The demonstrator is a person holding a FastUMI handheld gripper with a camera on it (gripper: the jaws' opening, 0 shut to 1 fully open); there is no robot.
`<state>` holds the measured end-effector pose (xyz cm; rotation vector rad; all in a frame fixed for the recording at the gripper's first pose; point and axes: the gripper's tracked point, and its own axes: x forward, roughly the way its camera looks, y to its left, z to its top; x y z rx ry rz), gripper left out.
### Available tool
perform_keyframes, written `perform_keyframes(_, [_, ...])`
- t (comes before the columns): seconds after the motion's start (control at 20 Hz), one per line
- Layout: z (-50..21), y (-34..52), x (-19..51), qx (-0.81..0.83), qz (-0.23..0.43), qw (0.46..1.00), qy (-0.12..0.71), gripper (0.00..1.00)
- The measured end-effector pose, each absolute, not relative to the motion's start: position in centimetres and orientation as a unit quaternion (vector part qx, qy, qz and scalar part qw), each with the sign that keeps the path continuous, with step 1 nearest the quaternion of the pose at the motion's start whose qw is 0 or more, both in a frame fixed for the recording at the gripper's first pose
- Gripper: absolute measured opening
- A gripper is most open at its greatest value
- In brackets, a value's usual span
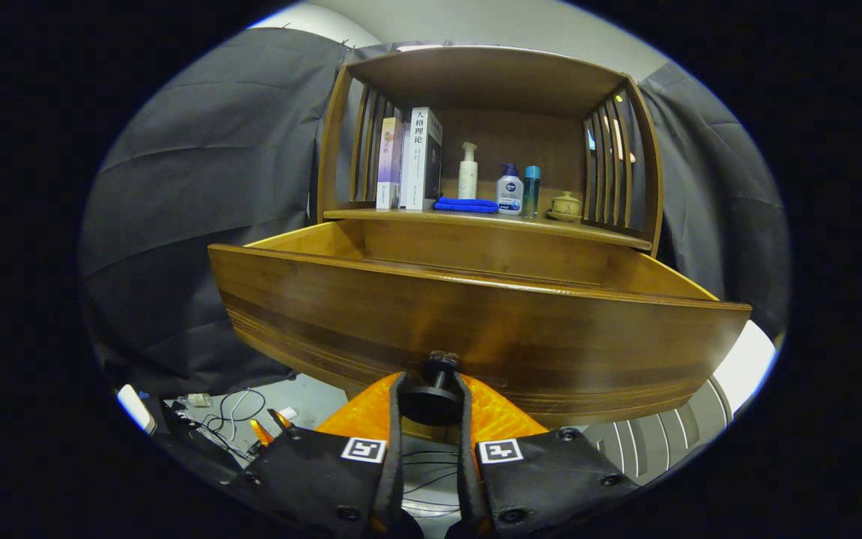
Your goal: Pull open the drawer, take out the items inside it, and place them on the countertop above the cabinet.
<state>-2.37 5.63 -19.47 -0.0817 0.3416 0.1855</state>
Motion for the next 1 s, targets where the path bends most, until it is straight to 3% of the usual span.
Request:
perform_keyframes(0.15, [-19.6, 5.3, -2.7, -0.046, 0.093, 0.979, 0.178, 0.40])
perform_keyframes(0.4, [-18.5, 4.2, -4.2, -0.041, 0.097, 0.977, 0.184, 1.00])
perform_keyframes(1.0, [-8.4, -0.6, 0.4, -0.029, 0.096, 0.983, 0.153, 0.98])
